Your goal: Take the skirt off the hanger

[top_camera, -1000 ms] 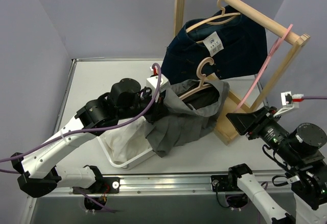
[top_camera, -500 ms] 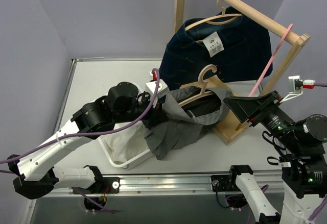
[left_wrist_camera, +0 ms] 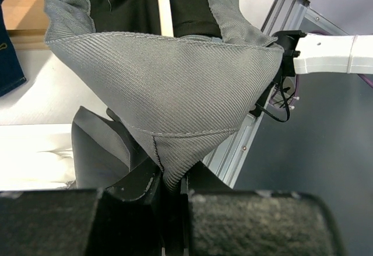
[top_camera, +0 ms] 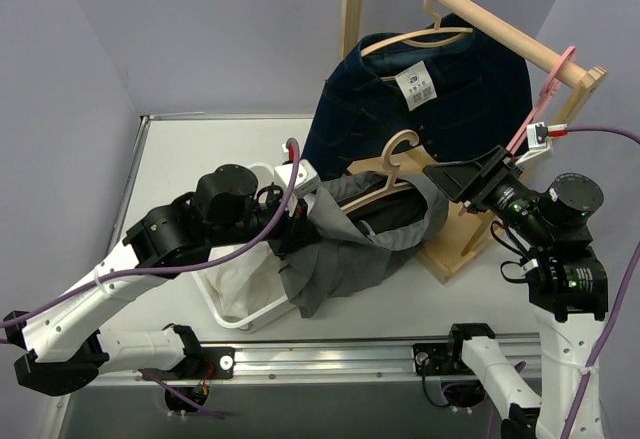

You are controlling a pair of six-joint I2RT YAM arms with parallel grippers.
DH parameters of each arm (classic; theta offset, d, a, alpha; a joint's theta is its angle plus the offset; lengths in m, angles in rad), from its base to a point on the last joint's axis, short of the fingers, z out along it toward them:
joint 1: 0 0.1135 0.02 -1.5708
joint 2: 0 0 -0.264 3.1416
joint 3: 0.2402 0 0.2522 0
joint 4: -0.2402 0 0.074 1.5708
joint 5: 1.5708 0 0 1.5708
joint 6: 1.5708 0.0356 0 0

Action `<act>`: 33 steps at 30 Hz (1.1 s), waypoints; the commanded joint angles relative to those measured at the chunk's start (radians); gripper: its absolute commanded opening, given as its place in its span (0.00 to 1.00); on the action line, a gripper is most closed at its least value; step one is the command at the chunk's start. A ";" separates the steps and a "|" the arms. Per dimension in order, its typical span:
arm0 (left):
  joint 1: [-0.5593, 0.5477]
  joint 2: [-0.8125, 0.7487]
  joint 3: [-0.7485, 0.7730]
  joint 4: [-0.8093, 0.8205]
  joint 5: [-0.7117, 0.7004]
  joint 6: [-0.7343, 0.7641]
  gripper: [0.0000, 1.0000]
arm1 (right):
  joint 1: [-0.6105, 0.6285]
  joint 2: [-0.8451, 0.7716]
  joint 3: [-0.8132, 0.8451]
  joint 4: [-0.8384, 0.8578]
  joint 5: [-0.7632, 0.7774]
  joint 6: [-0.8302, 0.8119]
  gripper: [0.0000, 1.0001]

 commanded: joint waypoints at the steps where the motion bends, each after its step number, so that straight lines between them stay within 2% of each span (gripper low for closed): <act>1: -0.005 -0.001 0.078 0.068 0.035 0.009 0.02 | -0.008 0.014 -0.001 0.097 -0.007 -0.034 0.46; 6: -0.005 0.056 0.127 0.042 0.032 0.001 0.02 | -0.006 0.033 -0.029 0.070 0.066 -0.086 0.46; 12: -0.005 0.131 0.213 0.008 0.055 -0.019 0.02 | 0.009 0.050 -0.112 0.121 0.079 -0.131 0.45; 20: 0.001 0.207 0.259 0.008 0.124 -0.068 0.02 | 0.193 0.091 -0.155 0.116 0.194 -0.250 0.45; 25: 0.007 0.218 0.257 0.013 0.146 -0.080 0.02 | 0.201 0.083 -0.198 0.172 0.183 -0.244 0.43; 32: 0.015 0.218 0.265 0.027 0.184 -0.092 0.02 | 0.204 0.071 -0.241 0.167 0.223 -0.231 0.20; 33: 0.016 0.218 0.262 0.033 0.189 -0.096 0.02 | 0.205 0.065 -0.254 0.173 0.227 -0.224 0.07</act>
